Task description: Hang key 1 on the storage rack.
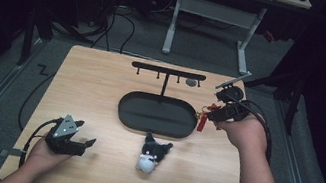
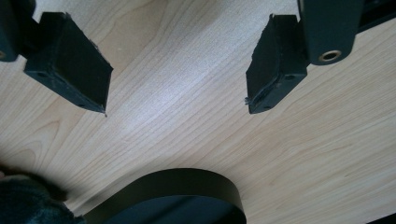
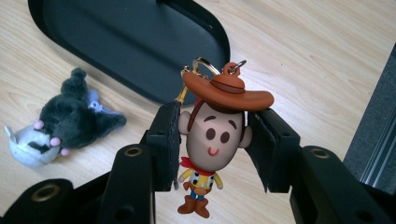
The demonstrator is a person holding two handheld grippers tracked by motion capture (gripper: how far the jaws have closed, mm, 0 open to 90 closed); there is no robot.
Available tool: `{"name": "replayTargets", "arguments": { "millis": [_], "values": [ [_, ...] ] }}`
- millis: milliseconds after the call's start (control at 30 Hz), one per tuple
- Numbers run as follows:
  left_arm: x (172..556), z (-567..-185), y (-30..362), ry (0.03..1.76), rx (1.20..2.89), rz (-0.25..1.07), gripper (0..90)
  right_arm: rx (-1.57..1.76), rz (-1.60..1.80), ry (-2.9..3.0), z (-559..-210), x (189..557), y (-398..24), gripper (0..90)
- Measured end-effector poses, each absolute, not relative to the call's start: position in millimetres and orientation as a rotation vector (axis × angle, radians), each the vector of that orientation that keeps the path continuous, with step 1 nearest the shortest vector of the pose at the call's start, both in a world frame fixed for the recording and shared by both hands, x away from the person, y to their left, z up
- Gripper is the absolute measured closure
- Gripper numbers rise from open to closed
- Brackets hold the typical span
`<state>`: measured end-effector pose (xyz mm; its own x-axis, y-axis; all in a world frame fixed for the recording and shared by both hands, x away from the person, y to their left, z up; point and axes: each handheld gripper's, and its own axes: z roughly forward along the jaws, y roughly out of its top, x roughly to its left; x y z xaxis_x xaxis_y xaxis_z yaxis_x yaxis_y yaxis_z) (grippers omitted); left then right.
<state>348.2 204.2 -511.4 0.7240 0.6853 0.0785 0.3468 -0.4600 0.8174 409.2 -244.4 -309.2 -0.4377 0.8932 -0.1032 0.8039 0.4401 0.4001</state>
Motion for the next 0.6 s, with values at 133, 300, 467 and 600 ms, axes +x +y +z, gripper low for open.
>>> {"name": "replayTargets", "arguments": {
  "millis": [133, 300, 467, 600],
  "values": [
    [348.3, -511.5, 204.1, 0.777, 2.088, 0.505, 22.8, 1.459, 0.424, 2.399, -309.8, 415.0, -242.8, 56.2],
    [348.6, -511.7, 204.1, 0.777, 2.088, 0.503, 22.8, 1.465, 0.429, 2.396, -310.8, 422.0, -241.0, 56.3],
    [349.1, -512.6, 203.6, 0.771, 2.093, 0.501, 22.8, 1.464, 0.428, 2.397, -308.7, 427.9, -238.7, 56.2],
    [349.3, -513.0, 203.1, 0.766, 2.090, 0.495, 22.8, 1.457, 0.431, 2.391, -305.6, 432.8, -235.2, 56.2]
  ]
}}
